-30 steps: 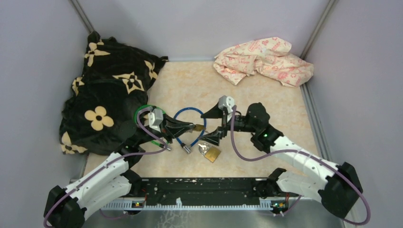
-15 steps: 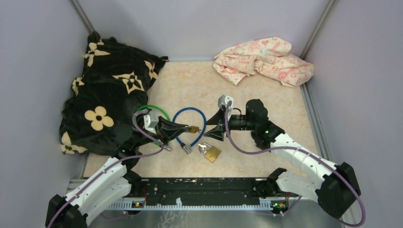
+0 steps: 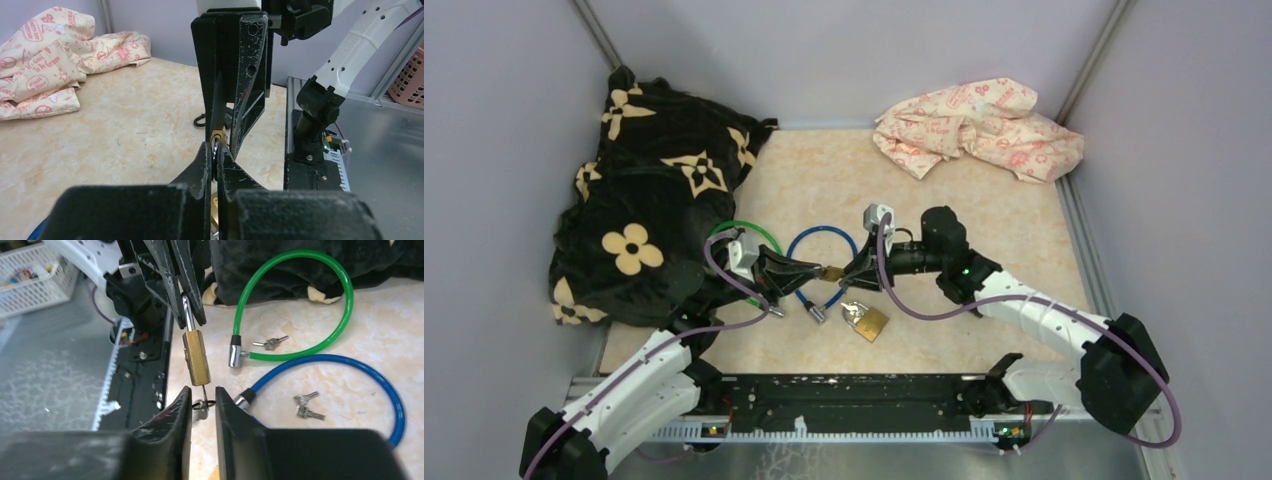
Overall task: Lock with the key
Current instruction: Lock the lock, then place the key at the center of the board, then place the lock at the center of the board.
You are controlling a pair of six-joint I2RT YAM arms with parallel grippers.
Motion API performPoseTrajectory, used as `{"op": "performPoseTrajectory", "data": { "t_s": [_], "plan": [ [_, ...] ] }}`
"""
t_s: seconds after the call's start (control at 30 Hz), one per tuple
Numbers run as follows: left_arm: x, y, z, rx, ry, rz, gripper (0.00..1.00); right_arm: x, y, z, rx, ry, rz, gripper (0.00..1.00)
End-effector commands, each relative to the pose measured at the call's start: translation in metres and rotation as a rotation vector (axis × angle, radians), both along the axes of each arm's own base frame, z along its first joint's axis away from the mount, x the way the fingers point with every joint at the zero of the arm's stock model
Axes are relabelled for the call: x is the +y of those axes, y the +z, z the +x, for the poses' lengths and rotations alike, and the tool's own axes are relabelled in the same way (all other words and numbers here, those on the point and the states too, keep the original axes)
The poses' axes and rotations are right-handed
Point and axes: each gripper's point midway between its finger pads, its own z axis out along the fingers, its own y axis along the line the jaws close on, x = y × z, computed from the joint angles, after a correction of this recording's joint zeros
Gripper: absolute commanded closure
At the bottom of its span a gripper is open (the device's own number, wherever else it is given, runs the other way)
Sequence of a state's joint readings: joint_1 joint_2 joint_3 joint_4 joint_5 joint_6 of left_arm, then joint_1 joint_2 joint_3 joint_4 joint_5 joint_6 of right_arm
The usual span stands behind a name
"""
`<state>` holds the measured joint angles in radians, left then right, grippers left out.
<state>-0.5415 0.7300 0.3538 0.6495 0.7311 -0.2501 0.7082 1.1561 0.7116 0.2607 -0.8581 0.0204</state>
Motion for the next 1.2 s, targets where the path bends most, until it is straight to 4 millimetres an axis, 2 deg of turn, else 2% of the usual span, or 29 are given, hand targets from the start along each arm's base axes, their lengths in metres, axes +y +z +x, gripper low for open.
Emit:
{"op": "performPoseTrajectory", "data": {
  "t_s": [0.0, 0.07, 0.2, 0.3, 0.4, 0.47, 0.57, 0.67, 0.7, 0.8, 0.93, 0.97, 1.0, 1.1, 1.17],
  "plan": [
    [0.000, 0.016, -0.004, -0.046, -0.018, -0.028, 1.00, 0.011, 0.030, 0.005, -0.077, 0.021, 0.061, 0.91],
    [0.000, 0.016, -0.003, -0.045, -0.016, -0.026, 1.00, 0.010, 0.031, 0.005, -0.082, 0.020, 0.060, 1.00],
    [0.001, 0.018, -0.001, -0.048, -0.006, -0.032, 1.00, 0.005, 0.020, 0.008, -0.087, -0.010, 0.007, 1.00],
    [0.005, 0.023, 0.006, -0.077, 0.022, -0.023, 1.00, -0.009, -0.005, 0.020, -0.053, -0.124, -0.097, 1.00],
    [0.013, 0.027, 0.017, -0.096, 0.061, 0.005, 1.00, -0.036, -0.038, 0.032, 0.024, -0.281, -0.192, 1.00],
    [0.015, 0.027, 0.019, -0.107, 0.064, 0.019, 1.00, -0.052, -0.047, 0.035, 0.057, -0.361, -0.199, 1.00],
    [0.013, 0.018, 0.018, -0.068, 0.042, 0.020, 1.00, -0.065, -0.046, 0.033, 0.086, -0.424, -0.162, 1.00],
    [0.010, 0.000, 0.030, 0.068, 0.068, 0.010, 1.00, -0.075, -0.044, 0.044, 0.099, -0.525, -0.172, 1.00],
    [0.008, -0.008, 0.037, 0.130, 0.091, 0.007, 1.00, -0.083, -0.051, 0.050, 0.129, -0.591, -0.209, 1.00],
    [-0.013, -0.036, 0.059, 0.266, 0.162, 0.046, 1.00, -0.108, -0.064, 0.067, 0.226, -0.802, -0.275, 1.00],
    [-0.070, -0.065, 0.071, 0.325, 0.094, 0.126, 1.00, -0.135, -0.076, 0.064, 0.317, -0.970, -0.290, 1.00],
    [-0.085, -0.083, 0.079, 0.356, 0.094, 0.161, 1.00, -0.143, -0.076, 0.063, 0.325, -1.016, -0.282, 1.00],
    [-0.096, -0.092, 0.088, 0.365, 0.106, 0.180, 1.00, -0.149, -0.079, 0.061, 0.341, -1.045, -0.279, 1.00],
    [-0.125, -0.128, 0.109, 0.437, 0.136, 0.248, 1.00, -0.156, -0.089, 0.053, 0.392, -1.079, -0.263, 1.00],
    [-0.139, -0.151, 0.112, 0.482, 0.133, 0.295, 1.00, -0.154, -0.107, 0.046, 0.449, -1.069, -0.279, 1.00]
  ]
}}
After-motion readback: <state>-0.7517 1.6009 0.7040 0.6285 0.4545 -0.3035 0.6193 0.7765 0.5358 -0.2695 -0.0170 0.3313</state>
